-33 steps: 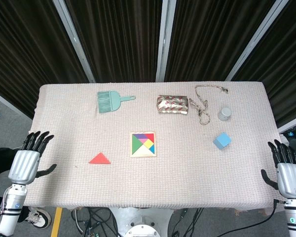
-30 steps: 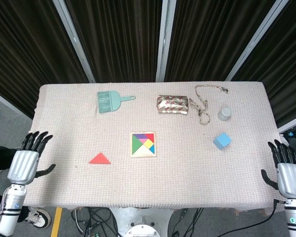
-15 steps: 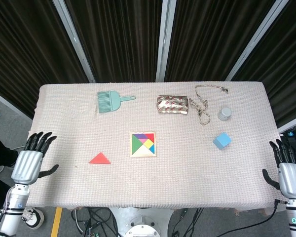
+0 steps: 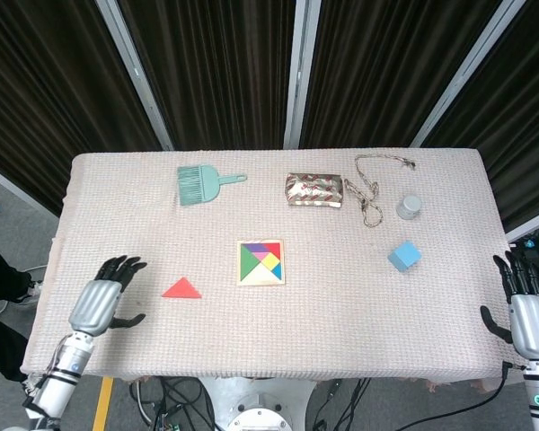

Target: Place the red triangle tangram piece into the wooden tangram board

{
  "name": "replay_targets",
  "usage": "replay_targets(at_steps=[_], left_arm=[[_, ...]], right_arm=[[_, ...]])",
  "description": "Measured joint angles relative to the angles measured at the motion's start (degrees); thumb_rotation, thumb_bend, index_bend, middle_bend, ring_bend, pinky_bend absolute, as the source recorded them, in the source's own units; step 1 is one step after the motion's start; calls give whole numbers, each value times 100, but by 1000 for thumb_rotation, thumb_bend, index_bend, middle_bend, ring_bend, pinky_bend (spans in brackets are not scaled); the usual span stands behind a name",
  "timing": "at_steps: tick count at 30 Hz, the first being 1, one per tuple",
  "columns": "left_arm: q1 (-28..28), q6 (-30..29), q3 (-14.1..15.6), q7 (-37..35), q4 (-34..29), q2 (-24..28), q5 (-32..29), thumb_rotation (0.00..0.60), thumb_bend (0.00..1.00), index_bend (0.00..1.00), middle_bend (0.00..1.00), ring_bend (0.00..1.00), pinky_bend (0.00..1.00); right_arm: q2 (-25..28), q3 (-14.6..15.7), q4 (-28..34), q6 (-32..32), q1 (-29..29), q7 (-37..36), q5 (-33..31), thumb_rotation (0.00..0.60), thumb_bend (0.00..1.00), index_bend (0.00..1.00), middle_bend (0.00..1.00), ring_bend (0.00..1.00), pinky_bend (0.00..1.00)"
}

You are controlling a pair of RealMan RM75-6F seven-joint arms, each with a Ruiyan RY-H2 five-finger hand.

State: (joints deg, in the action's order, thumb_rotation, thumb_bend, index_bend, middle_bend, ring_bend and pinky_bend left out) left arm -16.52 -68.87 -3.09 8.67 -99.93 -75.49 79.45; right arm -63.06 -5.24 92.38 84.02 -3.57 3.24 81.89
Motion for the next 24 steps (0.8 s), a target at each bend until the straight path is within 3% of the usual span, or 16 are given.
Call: replay_targets(at_steps=[10, 24], left_arm=[[-453, 783, -167, 198, 292, -519, -909, 600, 147, 147, 80, 0, 1], [-899, 1153, -384, 818, 479, -876, -1996, 600, 151, 189, 80, 0, 1]], right_arm=[[55, -6, 0, 10, -1, -48, 17, 600, 248, 0, 0, 0, 0], [10, -1, -76, -50, -22, -72, -27, 600, 247, 0, 0, 0, 0]])
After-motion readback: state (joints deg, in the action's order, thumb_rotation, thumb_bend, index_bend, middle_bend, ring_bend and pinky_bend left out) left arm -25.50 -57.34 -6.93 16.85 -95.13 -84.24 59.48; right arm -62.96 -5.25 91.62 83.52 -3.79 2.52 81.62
